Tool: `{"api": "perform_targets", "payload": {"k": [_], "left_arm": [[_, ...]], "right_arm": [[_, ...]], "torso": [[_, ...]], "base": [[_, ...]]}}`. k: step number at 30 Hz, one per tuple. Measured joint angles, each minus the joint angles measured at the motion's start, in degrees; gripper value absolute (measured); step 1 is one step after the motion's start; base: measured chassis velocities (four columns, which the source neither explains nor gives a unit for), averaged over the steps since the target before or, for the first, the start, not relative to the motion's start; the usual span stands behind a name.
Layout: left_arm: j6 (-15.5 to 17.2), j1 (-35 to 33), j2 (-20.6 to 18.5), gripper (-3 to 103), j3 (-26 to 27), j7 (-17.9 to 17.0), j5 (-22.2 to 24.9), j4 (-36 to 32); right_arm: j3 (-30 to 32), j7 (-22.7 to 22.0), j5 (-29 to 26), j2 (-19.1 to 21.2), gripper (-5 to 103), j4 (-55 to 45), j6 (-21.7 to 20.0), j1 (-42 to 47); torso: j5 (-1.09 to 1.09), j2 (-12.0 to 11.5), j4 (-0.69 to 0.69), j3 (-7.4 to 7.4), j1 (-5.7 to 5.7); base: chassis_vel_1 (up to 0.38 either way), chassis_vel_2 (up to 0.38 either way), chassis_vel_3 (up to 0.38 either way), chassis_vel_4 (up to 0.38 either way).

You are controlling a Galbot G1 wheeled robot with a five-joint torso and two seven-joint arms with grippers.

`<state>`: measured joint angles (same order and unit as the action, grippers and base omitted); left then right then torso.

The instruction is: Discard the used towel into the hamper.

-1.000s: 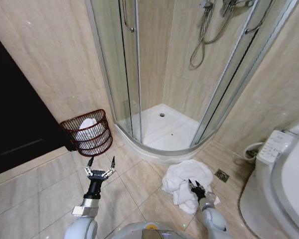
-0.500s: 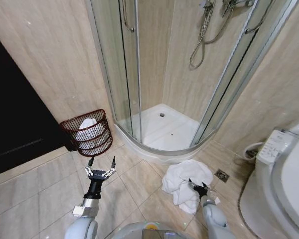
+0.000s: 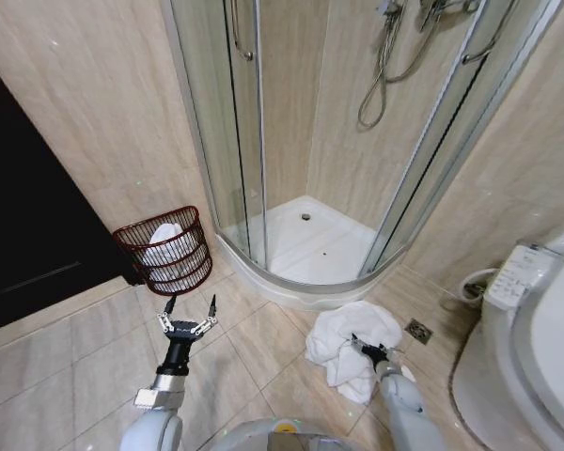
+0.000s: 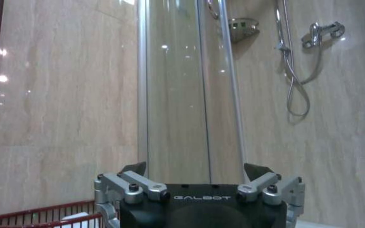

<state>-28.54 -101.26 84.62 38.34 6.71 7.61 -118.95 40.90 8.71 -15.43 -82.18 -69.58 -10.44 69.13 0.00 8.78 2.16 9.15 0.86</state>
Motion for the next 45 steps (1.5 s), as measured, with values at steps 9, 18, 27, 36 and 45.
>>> {"api": "perform_targets", "payload": {"k": [9,18,27,36,45], "left_arm": [[-0.1,0.0,-0.4,100,0.2,0.0,0.4,-0.1],[-0.1,0.1,-0.4,100,0.3,0.0,0.5,-0.2],[-0.1,0.0,-0.4,100,0.3,-0.1,0.5,-0.2],[-0.1,0.0,-0.3,100,0.2,-0.1,0.4,-0.3],[-0.1,0.0,-0.3,100,0.1,0.0,0.4,-0.4]], "right_arm": [[-0.2,0.3,1.4,-0.4,100,3.6,1.0,-2.0],[0.0,1.8,1.7,0.0,83,5.5,2.0,-2.6],[0.1,2.7,1.6,0.4,50,6.8,3.3,-2.5],[0.3,3.5,1.3,0.7,24,7.5,4.1,-2.4],[0.2,3.2,-1.1,0.5,8,7.7,8.7,-2.4]], "torso": [[0.0,0.0,0.0,0.0,0.0],[0.0,0.0,0.0,0.0,0.0],[0.0,0.0,0.0,0.0,0.0],[0.0,0.0,0.0,0.0,0.0],[0.01,0.0,0.0,0.0,0.0]], "base": [[0.0,0.0,0.0,0.0],[0.0,0.0,0.0,0.0],[0.0,0.0,0.0,0.0],[0.0,0.0,0.0,0.0],[0.0,0.0,0.0,0.0]]}}
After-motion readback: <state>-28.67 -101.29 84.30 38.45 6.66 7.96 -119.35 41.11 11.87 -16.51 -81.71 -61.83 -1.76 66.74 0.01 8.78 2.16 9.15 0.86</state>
